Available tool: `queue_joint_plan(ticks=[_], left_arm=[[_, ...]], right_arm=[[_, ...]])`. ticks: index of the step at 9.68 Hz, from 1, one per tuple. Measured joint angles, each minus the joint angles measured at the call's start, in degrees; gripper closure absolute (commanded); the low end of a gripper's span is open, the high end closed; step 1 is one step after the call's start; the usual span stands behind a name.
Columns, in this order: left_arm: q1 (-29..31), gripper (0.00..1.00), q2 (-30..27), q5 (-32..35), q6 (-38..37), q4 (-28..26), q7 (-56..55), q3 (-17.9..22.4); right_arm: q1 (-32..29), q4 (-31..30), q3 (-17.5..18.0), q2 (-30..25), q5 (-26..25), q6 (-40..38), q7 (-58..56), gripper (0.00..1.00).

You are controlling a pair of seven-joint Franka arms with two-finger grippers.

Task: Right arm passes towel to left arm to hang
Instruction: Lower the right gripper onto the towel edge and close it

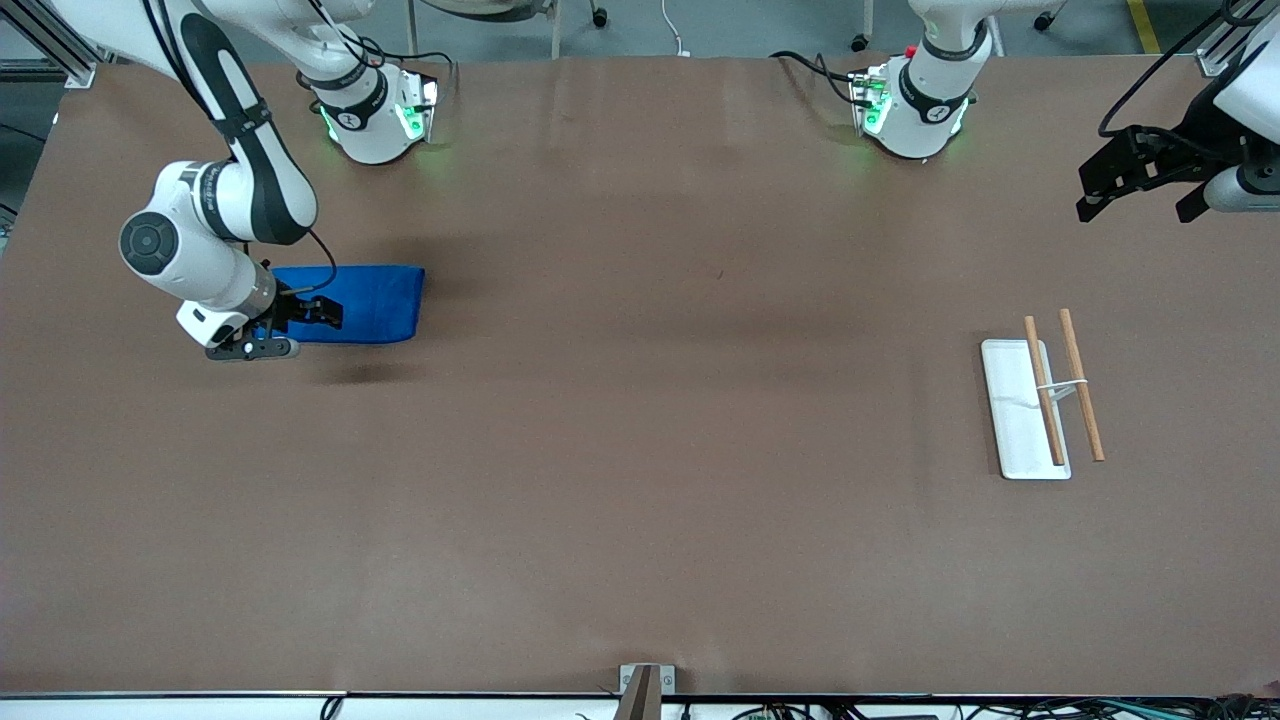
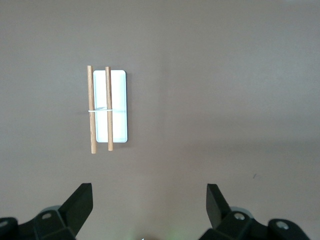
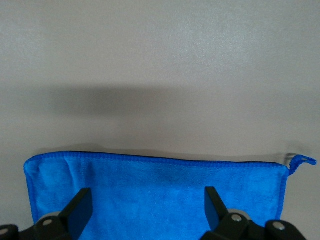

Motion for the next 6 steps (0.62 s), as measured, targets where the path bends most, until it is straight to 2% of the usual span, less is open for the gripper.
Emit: queue_joint_plan(ticks=[6], left_arm=[[0.0, 0.0, 0.0, 0.0, 0.0, 0.0, 0.3, -0.1]], right_arm=[[-0.6, 0.0, 0.0, 4.9, 0.0, 4.1, -1.0, 0.02]])
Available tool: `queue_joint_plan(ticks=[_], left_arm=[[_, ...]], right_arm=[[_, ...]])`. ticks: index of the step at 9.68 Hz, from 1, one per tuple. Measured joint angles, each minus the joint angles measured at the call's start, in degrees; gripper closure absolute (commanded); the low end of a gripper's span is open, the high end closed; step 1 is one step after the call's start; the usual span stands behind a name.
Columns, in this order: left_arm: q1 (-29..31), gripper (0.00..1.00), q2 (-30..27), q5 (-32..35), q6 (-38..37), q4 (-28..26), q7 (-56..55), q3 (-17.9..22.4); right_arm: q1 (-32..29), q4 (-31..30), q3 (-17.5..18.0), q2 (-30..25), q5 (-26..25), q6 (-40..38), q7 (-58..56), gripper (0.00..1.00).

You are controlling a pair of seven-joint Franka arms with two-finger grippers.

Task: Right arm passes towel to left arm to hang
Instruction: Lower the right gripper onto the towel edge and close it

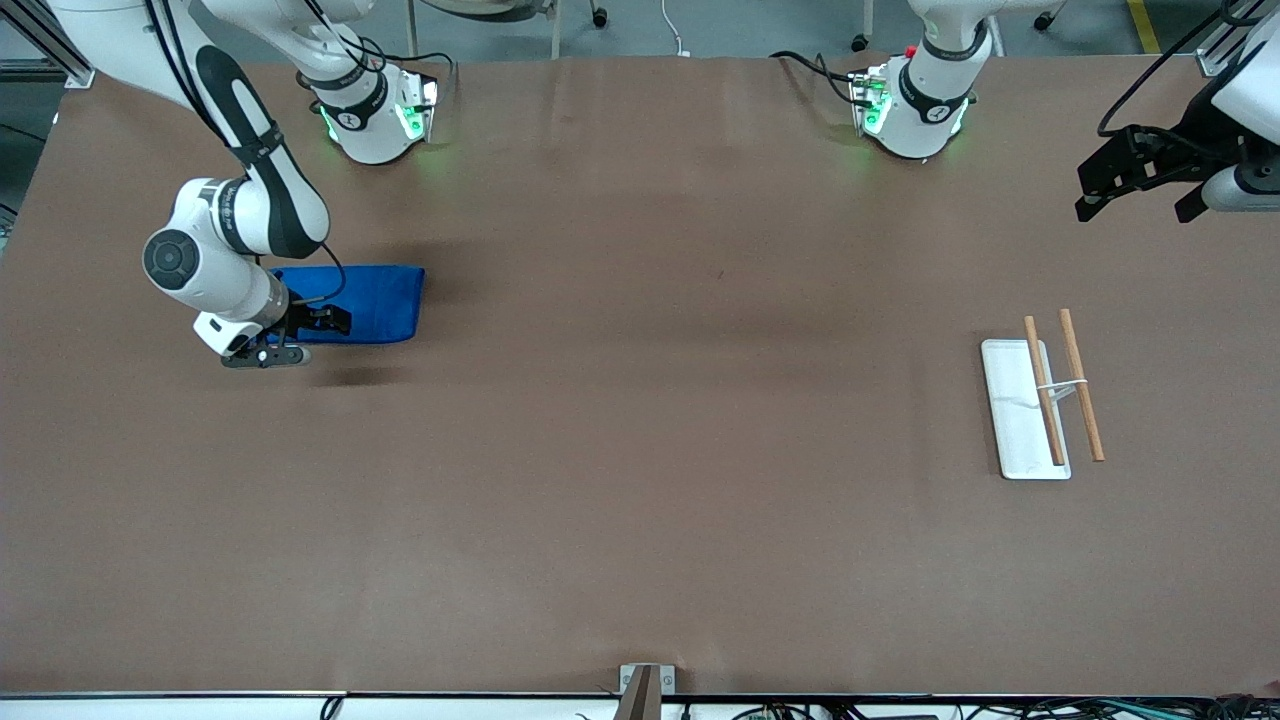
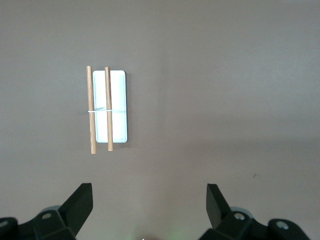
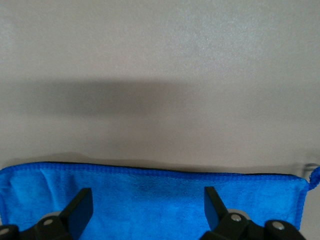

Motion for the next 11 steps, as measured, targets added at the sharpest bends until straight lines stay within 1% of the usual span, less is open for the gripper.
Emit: queue_joint_plan(ticks=[3, 5, 7, 9, 10, 11], left_arm=[[0.0, 0.0, 0.0, 0.0, 0.0, 0.0, 0.2, -0.1], [0.0, 0.0, 0.0, 0.0, 0.0, 0.0, 0.2, -0.2], [-0.2, 0.0, 0.0, 0.0, 0.0, -0.1, 0.1, -0.3], [-0.3, 0.0, 0.0, 0.0, 0.0, -0.1, 0.1, -0.5], [-0.3, 0.0, 0.0, 0.0, 0.0, -0.1, 0.1, -0.5], [-0.3, 0.0, 0.1, 0.0, 0.0, -0.1, 0.2, -0.5]], right_arm=[[-5.4, -0.3, -0.1, 0.8, 0.0, -1.8, -5.7, 0.07], [-5.8, -1.3, 0.1, 1.2, 0.0, -1.9, -6.0, 0.08], [-4.6, -1.6, 0.4, 1.2, 0.1, -2.0, -3.5, 0.1], [0.8, -1.6, 0.6, 1.2, 0.1, -2.7, 4.8, 0.1], [2.9, -1.8, 0.7, 1.2, 0.1, -2.8, 7.0, 0.1], [3.3, -2.1, 0.7, 1.2, 0.1, -2.8, 7.5, 0.1]])
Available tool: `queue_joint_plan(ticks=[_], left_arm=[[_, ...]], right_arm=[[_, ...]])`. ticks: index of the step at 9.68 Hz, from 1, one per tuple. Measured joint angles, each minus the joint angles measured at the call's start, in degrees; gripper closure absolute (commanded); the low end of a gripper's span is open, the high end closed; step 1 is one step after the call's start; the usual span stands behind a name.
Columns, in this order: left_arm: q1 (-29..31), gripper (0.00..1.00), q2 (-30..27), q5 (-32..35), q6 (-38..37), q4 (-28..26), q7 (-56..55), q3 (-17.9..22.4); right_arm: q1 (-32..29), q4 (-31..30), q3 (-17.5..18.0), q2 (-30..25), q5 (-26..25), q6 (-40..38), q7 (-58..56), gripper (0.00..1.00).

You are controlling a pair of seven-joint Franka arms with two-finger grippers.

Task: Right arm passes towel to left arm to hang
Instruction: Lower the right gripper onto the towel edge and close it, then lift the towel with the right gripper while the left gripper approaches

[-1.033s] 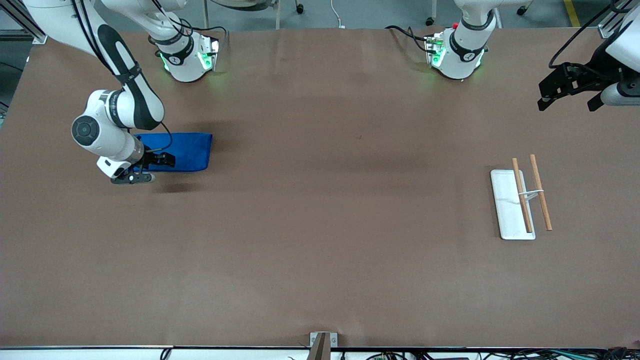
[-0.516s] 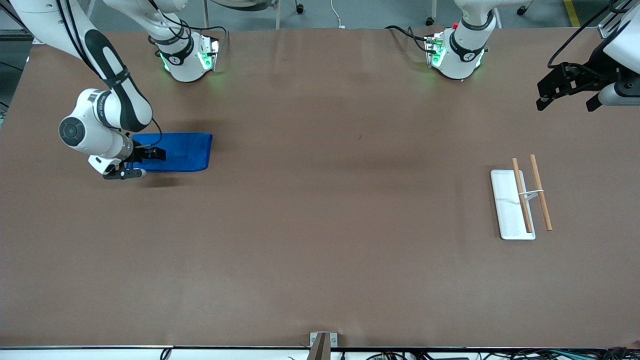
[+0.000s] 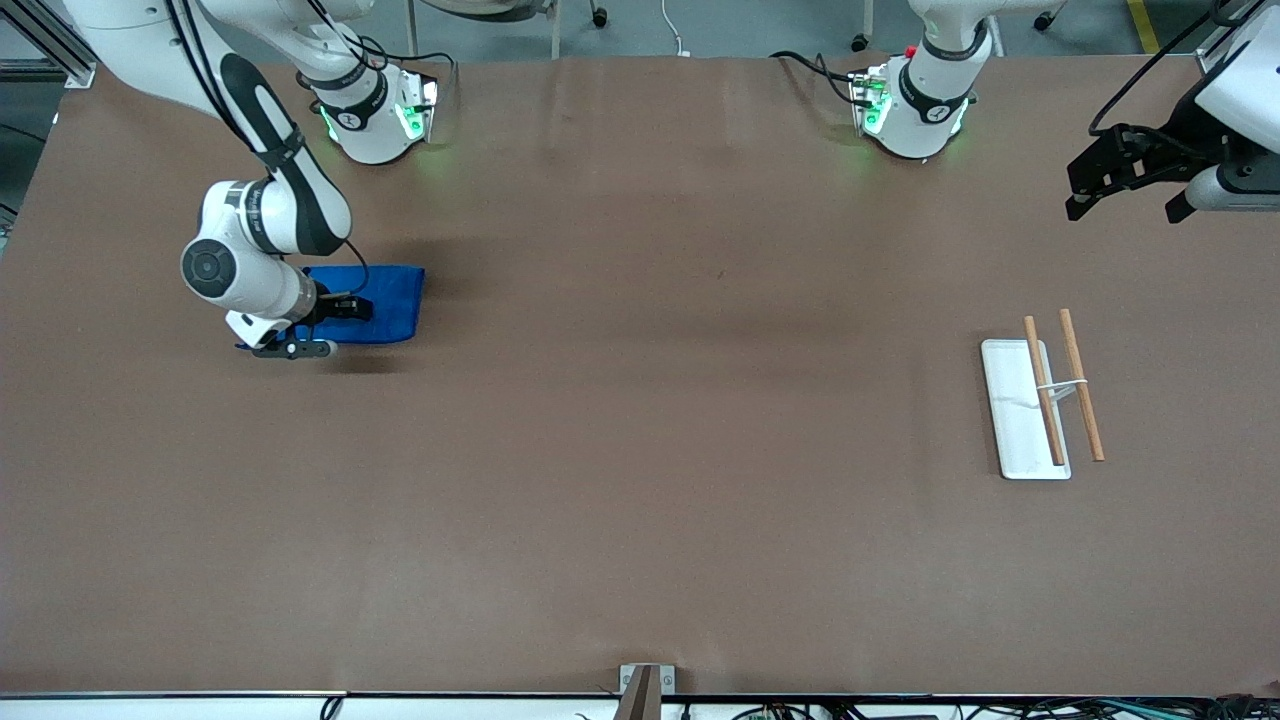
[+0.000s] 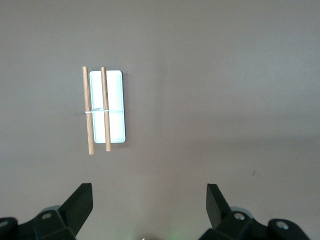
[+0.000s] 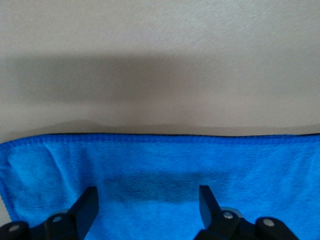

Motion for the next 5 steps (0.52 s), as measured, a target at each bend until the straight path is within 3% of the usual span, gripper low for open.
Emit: queue_joint_plan(ticks=[4, 5], left_arm=[[0.0, 0.0, 0.0, 0.0, 0.0, 0.0, 0.0, 0.0], [0.0, 0.0, 0.0, 0.0, 0.0, 0.0, 0.0, 0.0]], right_arm=[[-0.5, -0.3, -0.7, 0.1, 0.0, 0.0, 0.0, 0.11], [-0.5, -0.4, -0.7, 0.2, 0.0, 0.2, 0.0, 0.22]])
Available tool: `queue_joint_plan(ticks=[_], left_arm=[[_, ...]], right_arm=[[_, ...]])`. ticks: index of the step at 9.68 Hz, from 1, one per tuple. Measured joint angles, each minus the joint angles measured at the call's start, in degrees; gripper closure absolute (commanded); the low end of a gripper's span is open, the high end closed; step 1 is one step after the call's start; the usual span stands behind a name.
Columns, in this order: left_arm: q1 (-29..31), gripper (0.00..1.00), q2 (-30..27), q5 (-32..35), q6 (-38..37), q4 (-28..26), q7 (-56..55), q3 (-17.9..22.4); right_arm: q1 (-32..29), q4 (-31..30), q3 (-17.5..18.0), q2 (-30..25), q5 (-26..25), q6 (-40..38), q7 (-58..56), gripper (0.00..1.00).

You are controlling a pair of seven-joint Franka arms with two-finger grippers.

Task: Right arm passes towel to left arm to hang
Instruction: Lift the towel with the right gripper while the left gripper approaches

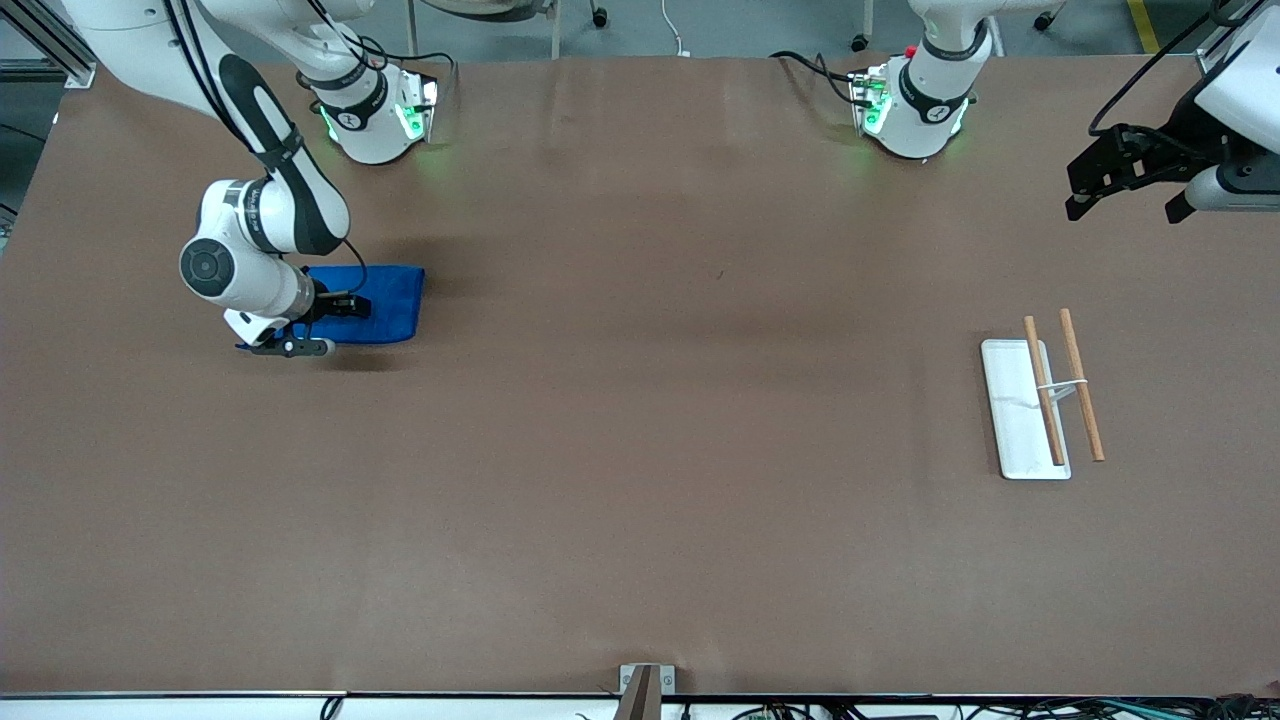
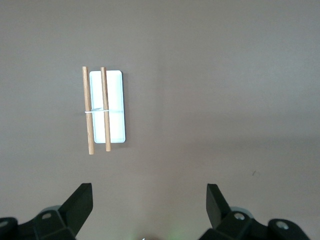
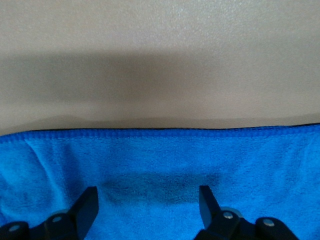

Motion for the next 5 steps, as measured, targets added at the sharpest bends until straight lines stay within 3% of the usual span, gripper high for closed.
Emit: queue_joint_plan(ticks=[1, 2, 3, 5], left_arm=[[0.0, 0.0, 0.0, 0.0, 0.0, 0.0, 0.0, 0.0], [0.0, 0.0, 0.0, 0.0, 0.0, 0.0, 0.0, 0.0], [0.0, 0.0, 0.0, 0.0, 0.0, 0.0, -0.1, 0.0], [0.1, 0.0, 0.0, 0.0, 0.0, 0.0, -0.1, 0.0]], right_arm=[[0.0, -0.2, 0.0, 0.3, 0.0, 0.5, 0.0, 0.58], [0.0, -0.4, 0.0, 0.7, 0.0, 1.2, 0.0, 0.88], [0.0, -0.3, 0.0, 0.7, 0.0, 1.3, 0.0, 0.96], [0.0, -0.3, 0.0, 0.3, 0.0, 1.1, 0.0, 1.0]])
